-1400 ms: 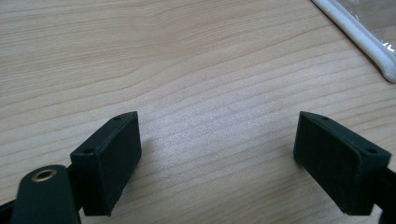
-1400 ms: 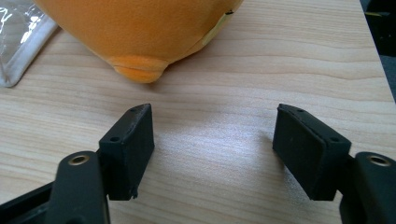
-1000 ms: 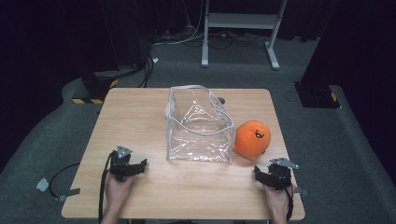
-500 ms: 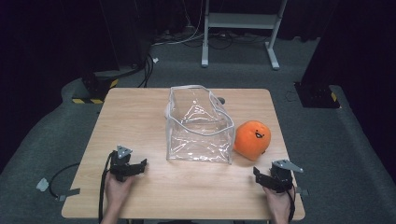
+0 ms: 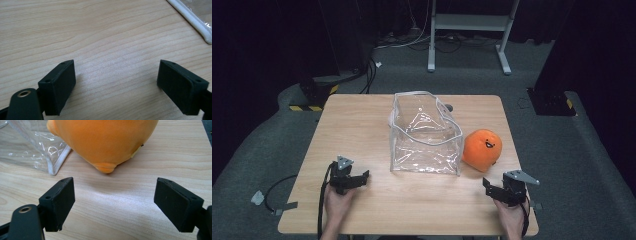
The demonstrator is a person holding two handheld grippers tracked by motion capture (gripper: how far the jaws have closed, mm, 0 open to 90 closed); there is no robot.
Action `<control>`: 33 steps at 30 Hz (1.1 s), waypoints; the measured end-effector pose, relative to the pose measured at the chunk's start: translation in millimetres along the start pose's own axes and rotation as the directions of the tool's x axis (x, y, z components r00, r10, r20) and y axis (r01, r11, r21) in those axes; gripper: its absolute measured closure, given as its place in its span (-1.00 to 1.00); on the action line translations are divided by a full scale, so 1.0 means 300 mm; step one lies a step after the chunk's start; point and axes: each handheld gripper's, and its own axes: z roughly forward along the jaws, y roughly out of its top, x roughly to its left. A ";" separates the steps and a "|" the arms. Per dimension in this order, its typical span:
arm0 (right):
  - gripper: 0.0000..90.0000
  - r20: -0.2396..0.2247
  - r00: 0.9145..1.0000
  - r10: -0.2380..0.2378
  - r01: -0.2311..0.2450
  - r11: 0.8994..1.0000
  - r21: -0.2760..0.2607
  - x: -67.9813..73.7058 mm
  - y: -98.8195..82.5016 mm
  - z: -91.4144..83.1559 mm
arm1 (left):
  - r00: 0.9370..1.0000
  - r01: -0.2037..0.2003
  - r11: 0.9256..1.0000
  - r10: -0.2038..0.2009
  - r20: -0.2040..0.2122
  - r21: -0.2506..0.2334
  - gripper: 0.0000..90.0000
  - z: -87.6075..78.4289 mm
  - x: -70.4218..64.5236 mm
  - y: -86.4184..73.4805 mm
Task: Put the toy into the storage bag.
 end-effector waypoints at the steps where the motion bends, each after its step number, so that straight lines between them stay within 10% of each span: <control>1: -0.62 -0.002 1.000 0.001 -0.001 1.000 0.000 0.000 0.002 0.001 | 1.000 0.000 1.000 0.000 0.000 0.000 -0.66 0.000 0.000 0.000; 33: -0.73 -0.034 0.999 -0.012 0.011 0.999 -0.034 -0.014 0.152 -0.019 | 1.000 0.006 1.000 -0.006 -0.001 -0.006 -0.65 0.001 -0.001 0.000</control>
